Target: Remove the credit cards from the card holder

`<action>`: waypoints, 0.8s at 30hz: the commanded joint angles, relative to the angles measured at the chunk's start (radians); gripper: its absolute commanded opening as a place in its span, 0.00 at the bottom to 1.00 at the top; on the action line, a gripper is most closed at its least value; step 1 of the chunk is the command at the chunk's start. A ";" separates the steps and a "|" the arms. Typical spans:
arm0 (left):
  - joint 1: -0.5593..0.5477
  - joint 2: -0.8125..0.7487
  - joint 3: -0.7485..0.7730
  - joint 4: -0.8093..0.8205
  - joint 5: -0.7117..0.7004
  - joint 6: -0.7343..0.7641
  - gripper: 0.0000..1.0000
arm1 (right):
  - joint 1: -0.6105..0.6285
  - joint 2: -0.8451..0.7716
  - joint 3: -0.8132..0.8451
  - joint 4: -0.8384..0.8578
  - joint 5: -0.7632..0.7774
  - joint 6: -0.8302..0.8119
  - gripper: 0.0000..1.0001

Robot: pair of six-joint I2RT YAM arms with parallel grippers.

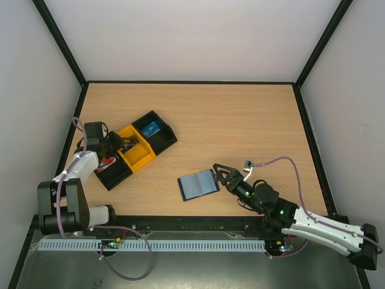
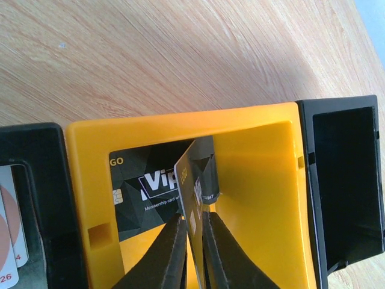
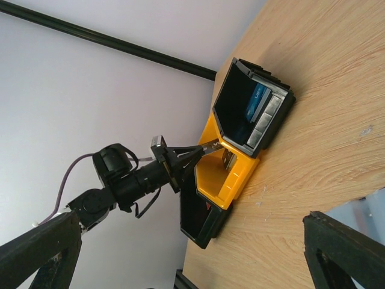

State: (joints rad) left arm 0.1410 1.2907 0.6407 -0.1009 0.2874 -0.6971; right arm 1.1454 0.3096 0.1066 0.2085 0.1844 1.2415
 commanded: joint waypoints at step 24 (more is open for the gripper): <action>0.005 -0.073 0.087 -0.052 0.004 0.018 0.57 | 0.001 0.003 -0.009 -0.055 -0.043 -0.001 0.98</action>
State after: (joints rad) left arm 0.1410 1.2610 0.6949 -0.1177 0.2726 -0.6830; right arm 1.1454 0.3099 0.1066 0.1822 0.1482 1.2560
